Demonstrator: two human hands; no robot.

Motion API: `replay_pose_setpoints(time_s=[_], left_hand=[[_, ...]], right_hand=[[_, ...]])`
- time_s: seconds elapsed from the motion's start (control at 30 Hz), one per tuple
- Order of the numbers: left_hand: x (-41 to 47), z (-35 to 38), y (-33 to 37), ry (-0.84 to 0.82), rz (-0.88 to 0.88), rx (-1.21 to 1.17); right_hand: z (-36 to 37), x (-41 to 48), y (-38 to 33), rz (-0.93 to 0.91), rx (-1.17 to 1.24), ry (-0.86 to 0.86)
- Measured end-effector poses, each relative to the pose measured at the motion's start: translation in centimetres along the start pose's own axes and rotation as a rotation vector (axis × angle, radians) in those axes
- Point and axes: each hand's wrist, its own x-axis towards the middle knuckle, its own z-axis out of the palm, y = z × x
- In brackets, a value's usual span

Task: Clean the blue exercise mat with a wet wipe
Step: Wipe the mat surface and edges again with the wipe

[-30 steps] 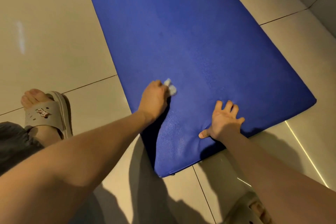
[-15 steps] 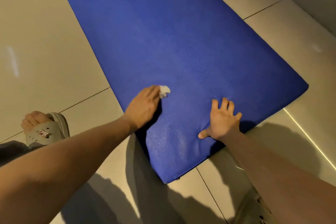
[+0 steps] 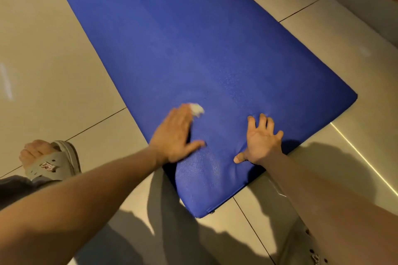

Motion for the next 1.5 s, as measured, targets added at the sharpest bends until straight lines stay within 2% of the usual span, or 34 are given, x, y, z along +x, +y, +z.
replay_pose_setpoints(time_s=[0.07, 0.1, 0.17, 0.23, 0.33, 0.37, 0.4, 0.43, 0.47, 0.53, 0.57, 0.6, 0.67, 0.7, 0.77, 0.83, 0.87, 0.97, 1.03, 1.1, 1.17, 1.2, 1.27, 1.33, 1.4, 1.43, 1.5], left_hand=[[0.6, -1.3, -2.6, -0.055, -0.219, 0.056], [0.3, -1.3, -2.8, -0.064, -0.214, 0.046], [-0.7, -0.7, -0.7, 0.002, -0.049, -0.083], [-2.3, 1.0, 3.3, -0.037, 0.163, -0.209], [-2.9, 2.6, 6.4, -0.219, 0.394, -0.012], [-2.0, 2.4, 5.5, -0.203, 0.433, 0.055], [-1.0, 2.1, 4.3, -0.157, 0.419, 0.084], [0.1, 1.6, 2.8, -0.112, 0.335, 0.061], [1.5, 1.0, 1.2, -0.069, 0.188, 0.014], [3.5, -0.5, -0.9, -0.086, -0.115, 0.036], [3.5, -0.5, -1.0, -0.101, -0.146, 0.061], [3.0, -0.2, -0.2, -0.079, -0.071, 0.007], [0.7, 0.4, 2.9, -0.041, 0.188, -0.192], [-0.8, 0.8, 4.7, -0.074, 0.291, -0.214], [-2.5, 1.9, 6.6, -0.194, 0.388, -0.065], [-1.4, 1.8, 4.8, -0.191, 0.414, 0.066], [-0.4, 1.5, 3.2, -0.163, 0.361, 0.078], [2.2, -0.5, -1.4, -0.164, -0.008, 0.125], [2.7, -0.4, -1.6, -0.204, -0.109, 0.141], [2.3, 0.0, 0.5, -0.132, -0.015, -0.018], [1.2, 1.0, 3.9, -0.065, 0.191, -0.199], [0.8, 1.5, 5.7, -0.107, 0.297, -0.226], [0.1, 2.2, 8.0, -0.254, 0.437, -0.082], [0.9, 2.5, 6.8, -0.281, 0.503, 0.063], [2.6, 1.8, 3.8, -0.222, 0.402, 0.043], [3.4, 1.2, 2.1, -0.189, 0.289, 0.001], [4.8, 0.0, -0.8, -0.147, 0.052, 0.063]], right_hand=[[0.0, 0.0, -0.1, 0.01, -0.002, 0.0], [0.0, 0.1, -0.3, 0.014, -0.006, 0.0], [0.0, 0.2, -0.4, 0.017, -0.02, 0.002], [0.0, 0.1, -0.4, 0.019, -0.027, 0.006], [0.1, 0.0, -0.1, 0.016, -0.025, 0.004], [0.1, 0.0, -0.1, 0.015, -0.022, 0.003], [0.1, 0.0, 0.0, 0.014, -0.018, 0.001], [0.1, 0.0, 0.0, 0.016, -0.013, -0.005], [0.0, 0.0, 0.0, 0.019, -0.007, -0.016], [-0.2, 0.0, -0.1, 0.023, 0.005, -0.04], [-0.2, 0.0, -0.1, 0.024, 0.007, -0.044], [-0.3, -0.1, -0.2, 0.024, 0.009, -0.043], [-0.3, 0.0, 0.0, 0.016, 0.021, -0.04], [-0.3, -0.1, 0.3, 0.004, 0.034, -0.048], [-0.5, -0.3, 1.1, -0.017, 0.069, -0.064], [-0.7, -0.7, 1.9, 0.052, 0.115, -0.063], [-0.6, -0.9, 2.2, 0.119, 0.128, -0.058], [0.1, -1.2, 2.1, 0.202, 0.102, -0.144], [0.5, -0.9, 1.9, 0.203, 0.094, -0.181], [0.4, -0.5, 1.4, 0.214, 0.101, -0.201], [0.4, -0.1, 1.2, 0.231, 0.111, -0.187], [0.4, 0.0, 1.2, 0.234, 0.113, -0.19], [0.5, 0.0, 1.3, 0.23, 0.108, -0.211], [0.6, 0.0, 1.4, 0.23, 0.106, -0.218], [0.6, 0.2, 1.4, 0.229, 0.112, -0.219], [0.5, 0.2, 1.4, 0.231, 0.115, -0.226], [0.4, 0.2, 1.3, 0.232, 0.112, -0.24]])
